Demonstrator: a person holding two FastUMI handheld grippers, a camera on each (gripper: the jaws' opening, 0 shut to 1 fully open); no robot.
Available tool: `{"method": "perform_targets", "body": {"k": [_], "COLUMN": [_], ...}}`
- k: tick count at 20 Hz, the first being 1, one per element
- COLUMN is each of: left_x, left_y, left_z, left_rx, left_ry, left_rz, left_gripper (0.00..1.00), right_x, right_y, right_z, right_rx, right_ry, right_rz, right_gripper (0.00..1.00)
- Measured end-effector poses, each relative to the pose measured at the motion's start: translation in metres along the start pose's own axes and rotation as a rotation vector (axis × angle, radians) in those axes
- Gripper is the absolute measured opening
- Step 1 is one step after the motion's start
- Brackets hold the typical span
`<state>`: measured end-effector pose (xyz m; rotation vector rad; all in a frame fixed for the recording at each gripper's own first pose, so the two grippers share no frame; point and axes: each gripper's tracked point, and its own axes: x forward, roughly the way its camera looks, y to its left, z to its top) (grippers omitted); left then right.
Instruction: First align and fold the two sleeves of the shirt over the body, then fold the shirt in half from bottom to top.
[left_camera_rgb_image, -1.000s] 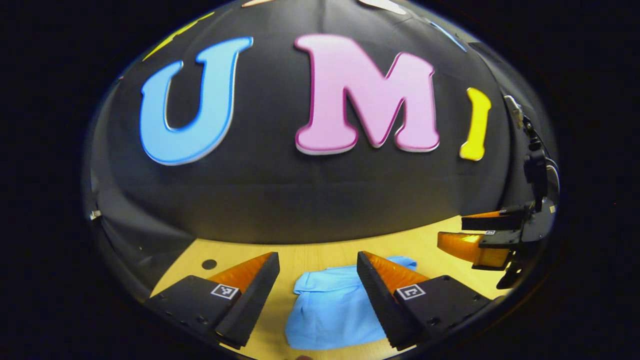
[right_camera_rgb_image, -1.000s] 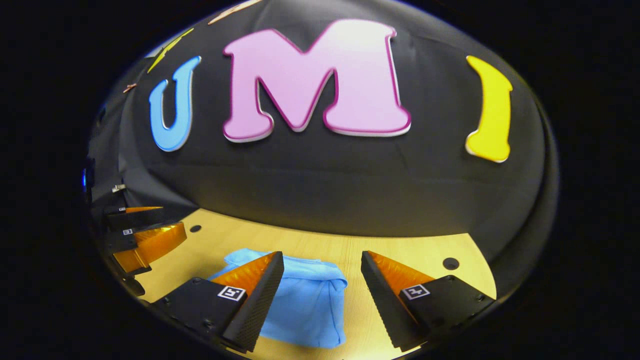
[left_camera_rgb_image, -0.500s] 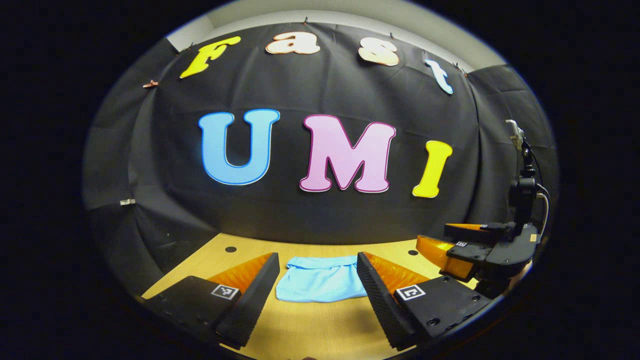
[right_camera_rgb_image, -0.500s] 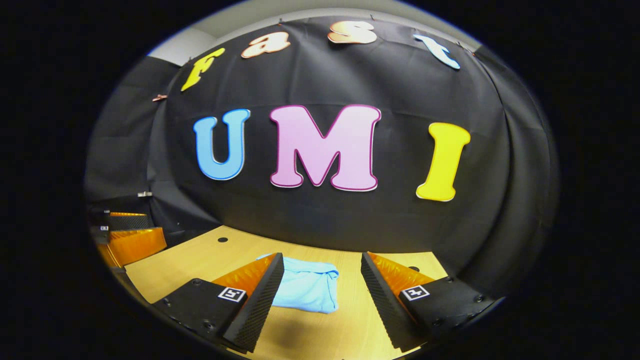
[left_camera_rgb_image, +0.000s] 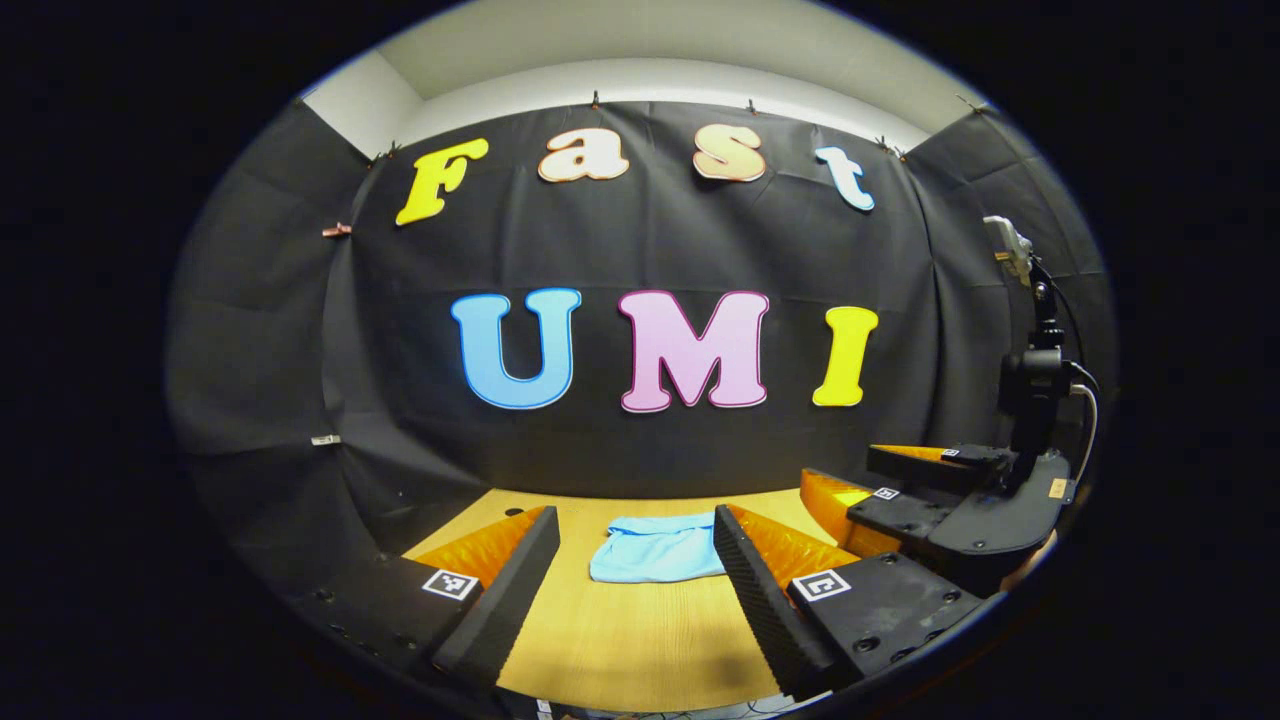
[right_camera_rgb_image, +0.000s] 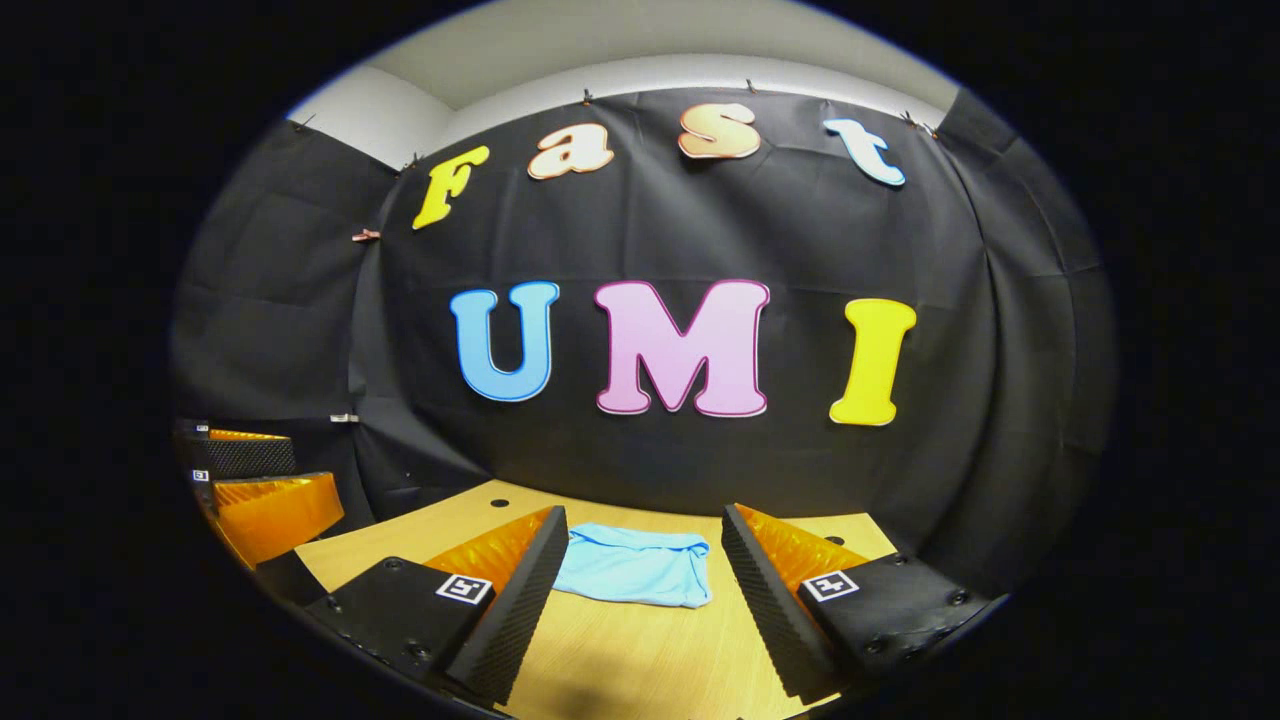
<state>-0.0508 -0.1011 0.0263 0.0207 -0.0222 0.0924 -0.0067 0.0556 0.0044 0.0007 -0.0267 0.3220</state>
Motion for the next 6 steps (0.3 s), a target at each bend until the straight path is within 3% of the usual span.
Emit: {"method": "perform_targets", "body": {"k": [6], "left_x": [-0.020], "left_y": [0.008], "left_z": [0.006], "left_rx": [-0.010], "left_ry": [-0.020], "left_rz": [0.022], "left_gripper": [0.94], "right_x": [-0.015], "right_y": [0.004], "right_z": [0.019], "right_rx": [0.034], "right_ry": [-0.027], "right_rz": [-0.009], "right_gripper": [0.95]}}
